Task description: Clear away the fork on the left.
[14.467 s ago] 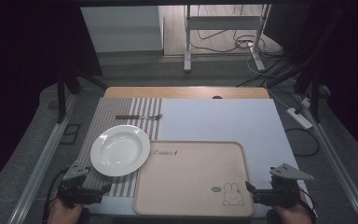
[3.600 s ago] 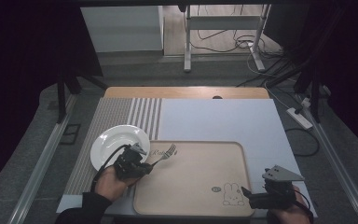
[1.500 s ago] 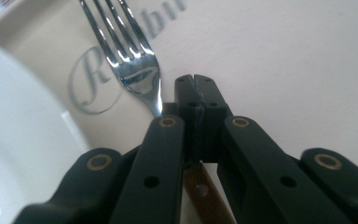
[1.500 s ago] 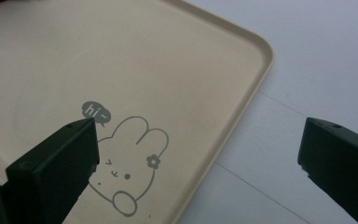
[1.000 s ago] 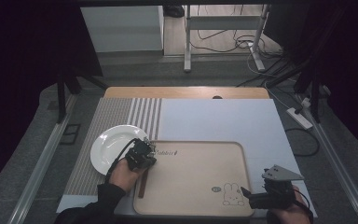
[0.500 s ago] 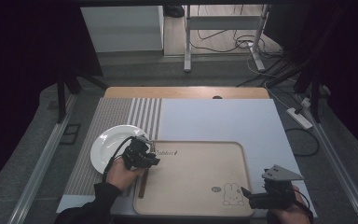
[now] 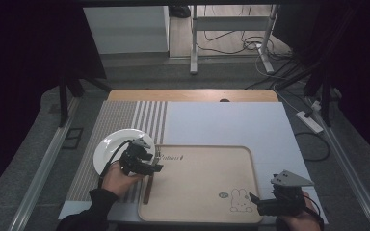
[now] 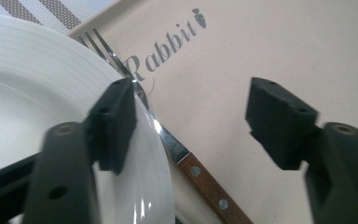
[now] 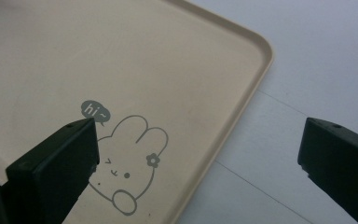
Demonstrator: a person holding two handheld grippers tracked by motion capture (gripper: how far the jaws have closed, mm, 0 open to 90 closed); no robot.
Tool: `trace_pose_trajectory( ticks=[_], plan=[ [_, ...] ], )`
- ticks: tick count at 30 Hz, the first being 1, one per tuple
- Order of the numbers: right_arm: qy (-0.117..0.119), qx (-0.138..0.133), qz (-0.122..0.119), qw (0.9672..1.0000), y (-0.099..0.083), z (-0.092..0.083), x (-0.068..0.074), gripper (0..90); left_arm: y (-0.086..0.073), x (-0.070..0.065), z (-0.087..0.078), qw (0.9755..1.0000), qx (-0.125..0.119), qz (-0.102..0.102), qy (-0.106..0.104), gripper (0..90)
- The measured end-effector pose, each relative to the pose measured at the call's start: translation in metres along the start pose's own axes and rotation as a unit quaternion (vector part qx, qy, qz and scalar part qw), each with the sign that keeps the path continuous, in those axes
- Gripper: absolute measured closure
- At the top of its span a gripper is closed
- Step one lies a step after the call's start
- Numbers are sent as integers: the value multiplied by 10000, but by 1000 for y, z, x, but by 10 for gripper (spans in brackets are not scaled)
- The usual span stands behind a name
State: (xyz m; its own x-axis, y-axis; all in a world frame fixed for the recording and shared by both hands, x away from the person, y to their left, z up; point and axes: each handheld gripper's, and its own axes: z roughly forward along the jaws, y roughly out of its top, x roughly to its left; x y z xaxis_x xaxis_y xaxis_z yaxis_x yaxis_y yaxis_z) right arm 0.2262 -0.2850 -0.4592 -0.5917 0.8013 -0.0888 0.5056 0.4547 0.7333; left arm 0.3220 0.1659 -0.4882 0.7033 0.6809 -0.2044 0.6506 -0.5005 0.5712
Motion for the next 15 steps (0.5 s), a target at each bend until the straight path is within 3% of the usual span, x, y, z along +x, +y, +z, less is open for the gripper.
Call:
trace_pose_trajectory(
  ticks=[6, 15],
  plan=[
    [-5, 14, 13, 10000, 0, 0, 0, 0, -4, 3, -3, 9998, -187, 84, 11, 189],
    [-7, 16, 15, 10000, 0, 0, 0, 0, -9, 6, -13, 9995, -293, 109, 102, 81]
  ],
)
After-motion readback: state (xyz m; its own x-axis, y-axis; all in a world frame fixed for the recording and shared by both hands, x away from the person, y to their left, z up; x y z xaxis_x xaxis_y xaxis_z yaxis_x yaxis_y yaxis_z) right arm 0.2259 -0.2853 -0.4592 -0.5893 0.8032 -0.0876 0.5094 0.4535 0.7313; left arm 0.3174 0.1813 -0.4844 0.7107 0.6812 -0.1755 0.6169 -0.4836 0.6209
